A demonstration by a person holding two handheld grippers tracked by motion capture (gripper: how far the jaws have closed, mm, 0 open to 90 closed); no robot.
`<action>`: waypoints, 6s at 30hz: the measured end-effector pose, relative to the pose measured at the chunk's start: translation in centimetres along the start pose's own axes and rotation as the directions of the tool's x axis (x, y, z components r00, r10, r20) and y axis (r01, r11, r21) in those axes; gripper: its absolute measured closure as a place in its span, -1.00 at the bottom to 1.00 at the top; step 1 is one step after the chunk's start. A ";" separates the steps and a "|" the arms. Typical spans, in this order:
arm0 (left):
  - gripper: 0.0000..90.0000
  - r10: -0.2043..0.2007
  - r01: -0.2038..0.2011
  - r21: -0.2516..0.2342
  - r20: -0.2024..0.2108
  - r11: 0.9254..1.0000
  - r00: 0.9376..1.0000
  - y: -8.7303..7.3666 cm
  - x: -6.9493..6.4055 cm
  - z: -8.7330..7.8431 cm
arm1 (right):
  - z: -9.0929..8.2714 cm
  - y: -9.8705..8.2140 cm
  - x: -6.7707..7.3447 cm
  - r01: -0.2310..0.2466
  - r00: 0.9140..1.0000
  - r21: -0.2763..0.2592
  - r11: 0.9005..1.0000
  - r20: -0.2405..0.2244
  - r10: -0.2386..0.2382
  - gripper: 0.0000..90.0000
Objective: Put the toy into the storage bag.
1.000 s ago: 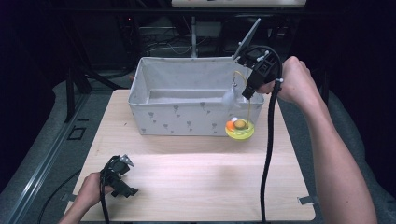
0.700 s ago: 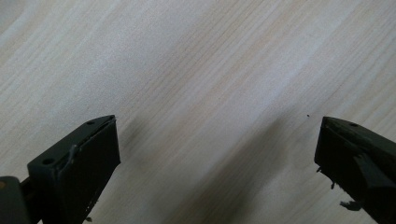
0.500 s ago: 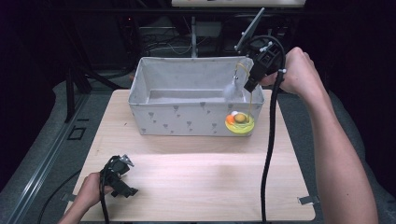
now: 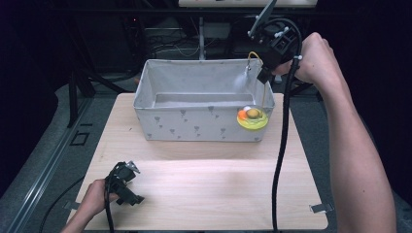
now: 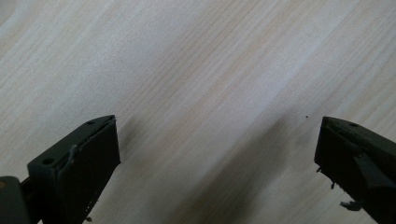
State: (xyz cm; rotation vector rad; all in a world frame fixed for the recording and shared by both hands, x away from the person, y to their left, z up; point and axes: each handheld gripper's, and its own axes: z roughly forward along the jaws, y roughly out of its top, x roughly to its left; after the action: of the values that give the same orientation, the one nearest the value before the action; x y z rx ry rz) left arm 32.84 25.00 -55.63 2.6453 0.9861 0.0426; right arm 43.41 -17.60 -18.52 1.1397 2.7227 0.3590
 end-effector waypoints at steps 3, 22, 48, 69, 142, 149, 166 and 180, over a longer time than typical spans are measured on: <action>-1.00 0.004 -0.004 0.004 0.000 1.000 1.000 0.0 0.0 0.0 | -0.4 0.2 -0.1 -0.007 1.000 -0.014 1.000 0.010 0.007 0.96; -1.00 -0.001 0.001 0.002 -0.002 1.000 1.000 -0.1 0.1 -0.1 | -2.0 3.4 -1.6 -0.069 0.996 -0.058 0.996 0.050 0.072 0.97; -1.00 0.003 -0.003 0.001 0.003 1.000 1.000 -0.1 -0.2 0.0 | -0.5 4.9 -5.2 -0.158 0.982 -0.147 0.976 0.083 0.171 0.97; -1.00 0.003 -0.003 0.009 0.003 1.000 1.000 -0.2 -0.2 -0.1 | 4.7 5.0 -6.9 -0.162 0.979 -0.172 0.972 0.093 0.180 0.97; -1.00 0.016 -0.017 0.011 0.014 1.000 1.000 0.0 -0.3 0.0 | 19.6 -0.8 -9.0 -0.249 0.967 -0.002 0.969 -0.050 0.248 0.94; -1.00 0.021 -0.021 0.017 0.016 1.000 1.000 0.0 -0.3 0.1 | 18.8 -1.1 -8.9 -0.248 0.967 -0.040 0.968 -0.069 0.245 0.58; -1.00 0.023 -0.024 0.021 0.016 0.999 1.000 0.0 -0.4 0.1 | 12.7 -1.3 -5.8 -0.197 0.980 -0.145 0.970 -0.011 0.198 -0.39; -1.00 0.026 -0.027 0.019 0.008 0.999 1.000 0.0 -0.5 0.0 | 9.9 -4.0 -0.6 -0.110 0.994 -0.237 0.965 -0.021 0.108 -0.73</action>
State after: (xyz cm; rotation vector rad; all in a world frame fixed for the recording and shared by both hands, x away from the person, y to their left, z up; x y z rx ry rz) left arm 32.44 24.67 -55.61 2.6744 0.9537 0.0289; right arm 43.60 -19.22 -29.06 1.2227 2.5427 0.6860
